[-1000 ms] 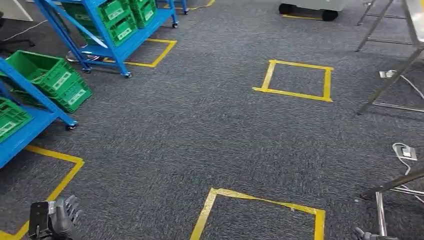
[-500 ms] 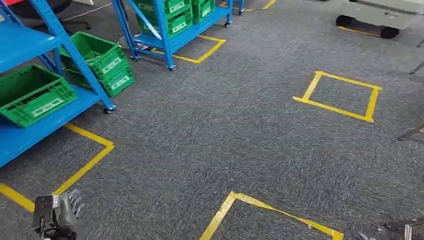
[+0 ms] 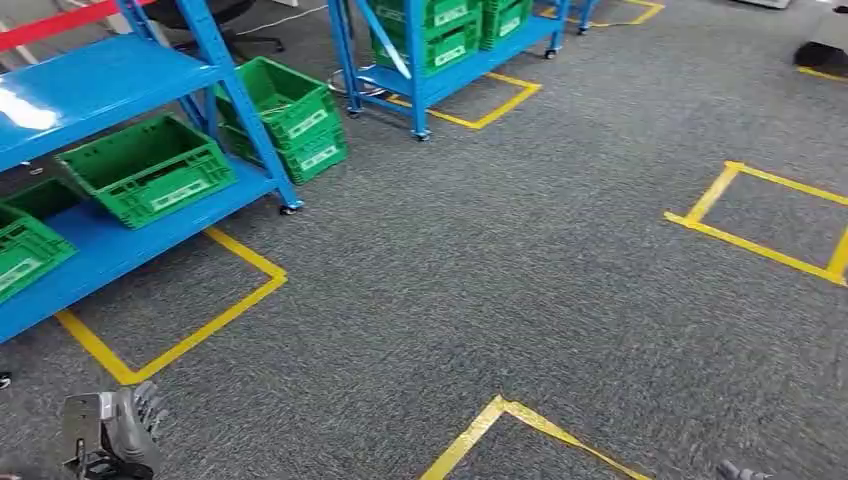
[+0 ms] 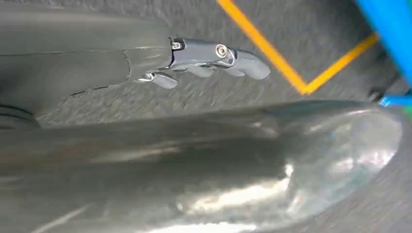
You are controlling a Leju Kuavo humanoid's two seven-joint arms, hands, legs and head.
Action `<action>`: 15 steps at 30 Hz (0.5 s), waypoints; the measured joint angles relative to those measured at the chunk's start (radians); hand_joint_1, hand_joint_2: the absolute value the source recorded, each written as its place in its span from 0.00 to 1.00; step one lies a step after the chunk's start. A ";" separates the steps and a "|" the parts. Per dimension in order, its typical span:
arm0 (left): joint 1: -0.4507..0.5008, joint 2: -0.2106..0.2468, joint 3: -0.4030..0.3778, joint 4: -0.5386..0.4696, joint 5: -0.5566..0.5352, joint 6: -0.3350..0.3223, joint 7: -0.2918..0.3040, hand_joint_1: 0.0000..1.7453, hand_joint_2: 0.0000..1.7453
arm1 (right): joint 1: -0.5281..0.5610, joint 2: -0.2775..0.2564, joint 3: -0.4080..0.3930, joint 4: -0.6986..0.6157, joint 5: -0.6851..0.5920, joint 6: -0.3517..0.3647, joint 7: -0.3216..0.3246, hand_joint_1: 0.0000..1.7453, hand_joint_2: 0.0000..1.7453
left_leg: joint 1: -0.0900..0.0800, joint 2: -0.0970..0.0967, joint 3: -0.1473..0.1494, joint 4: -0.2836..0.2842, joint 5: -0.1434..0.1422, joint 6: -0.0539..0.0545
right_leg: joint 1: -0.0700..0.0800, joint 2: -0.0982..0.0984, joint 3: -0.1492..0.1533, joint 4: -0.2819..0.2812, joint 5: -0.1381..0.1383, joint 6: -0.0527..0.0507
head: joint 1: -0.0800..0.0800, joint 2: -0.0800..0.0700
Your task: Take the parts from the cabinet and place them on the table.
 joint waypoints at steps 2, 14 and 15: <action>0.018 0.002 0.008 -0.019 0.000 0.000 0.002 0.00 0.00 | -0.008 0.000 0.000 0.005 0.007 0.006 0.000 0.00 0.00 | 0.002 0.007 -0.068 0.110 -0.017 -0.005 | 0.000 -0.036 0.013 0.000 -0.015 0.001 | 0.000 0.000; 0.040 0.006 0.038 -0.059 -0.012 -0.010 0.010 0.00 0.00 | -0.037 0.001 0.006 0.010 0.016 0.022 -0.002 0.00 0.00 | 0.004 0.022 0.111 -0.181 0.085 0.065 | -0.004 -0.026 0.031 0.147 -0.092 0.055 | 0.007 0.000; 0.037 0.006 0.037 -0.059 -0.013 -0.010 0.010 0.00 0.00 | -0.034 0.001 0.007 0.012 0.016 0.022 -0.001 0.00 0.00 | 0.004 0.007 0.116 -0.181 0.078 0.066 | -0.004 -0.014 -0.030 0.228 -0.114 0.058 | 0.009 0.000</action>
